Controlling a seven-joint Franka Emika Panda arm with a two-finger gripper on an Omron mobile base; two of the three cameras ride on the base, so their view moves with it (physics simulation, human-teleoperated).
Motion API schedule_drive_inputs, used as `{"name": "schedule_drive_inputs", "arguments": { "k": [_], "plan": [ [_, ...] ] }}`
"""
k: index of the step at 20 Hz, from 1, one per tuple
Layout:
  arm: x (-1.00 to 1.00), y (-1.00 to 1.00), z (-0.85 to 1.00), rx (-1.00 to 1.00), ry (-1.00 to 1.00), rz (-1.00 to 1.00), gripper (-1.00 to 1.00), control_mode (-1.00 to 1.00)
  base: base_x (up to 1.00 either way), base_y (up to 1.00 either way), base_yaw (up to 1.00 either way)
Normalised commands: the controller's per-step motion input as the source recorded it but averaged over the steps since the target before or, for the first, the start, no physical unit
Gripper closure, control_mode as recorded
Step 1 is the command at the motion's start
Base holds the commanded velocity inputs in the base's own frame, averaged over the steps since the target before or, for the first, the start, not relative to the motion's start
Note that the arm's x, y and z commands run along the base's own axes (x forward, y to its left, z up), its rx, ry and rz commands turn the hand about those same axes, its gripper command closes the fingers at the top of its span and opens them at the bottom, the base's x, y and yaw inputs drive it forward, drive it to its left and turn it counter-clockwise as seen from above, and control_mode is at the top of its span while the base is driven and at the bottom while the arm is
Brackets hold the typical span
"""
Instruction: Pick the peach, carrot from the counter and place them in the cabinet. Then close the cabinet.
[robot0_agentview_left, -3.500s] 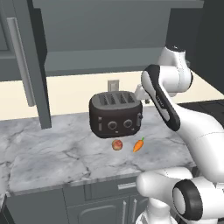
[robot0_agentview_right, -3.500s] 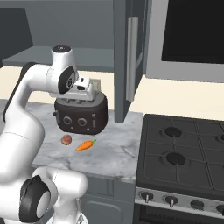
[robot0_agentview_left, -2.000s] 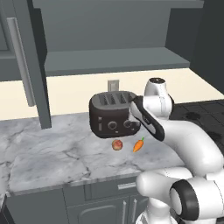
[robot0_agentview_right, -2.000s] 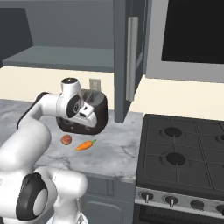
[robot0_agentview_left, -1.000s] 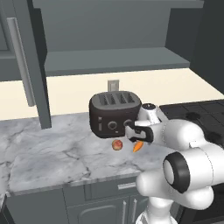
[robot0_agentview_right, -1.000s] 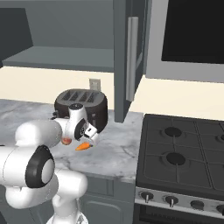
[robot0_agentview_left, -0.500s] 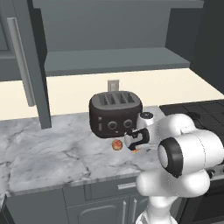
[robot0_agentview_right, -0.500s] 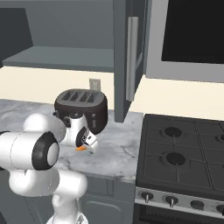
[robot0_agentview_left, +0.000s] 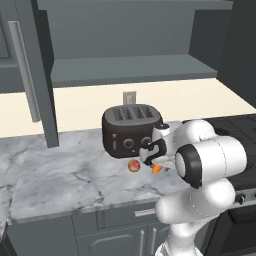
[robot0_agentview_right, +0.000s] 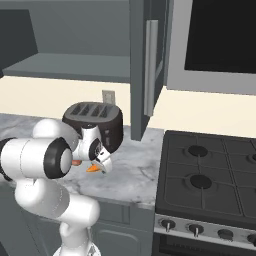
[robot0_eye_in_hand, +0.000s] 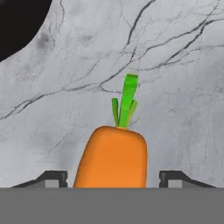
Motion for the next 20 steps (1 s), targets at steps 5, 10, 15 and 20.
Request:
{"name": "schedule_drive_inputs", "arguments": {
  "k": [5,10,15,20],
  "plan": [
    [-0.06,0.0,-0.11,0.0,-0.12,-0.05,1.0,-1.0,0.0,0.0,0.0],
    [-0.42,-0.15,0.52,0.04,-0.34,-0.05,1.0,-1.0,0.0,0.0,0.0],
    [-0.52,-0.16,1.0,0.13,-0.33,-0.07,1.0,-1.0,0.0,0.0,0.0],
    [-0.29,-0.05,1.0,0.1,-0.15,-0.1,1.0,-1.0,0.0,0.0,0.0]
  ]
}}
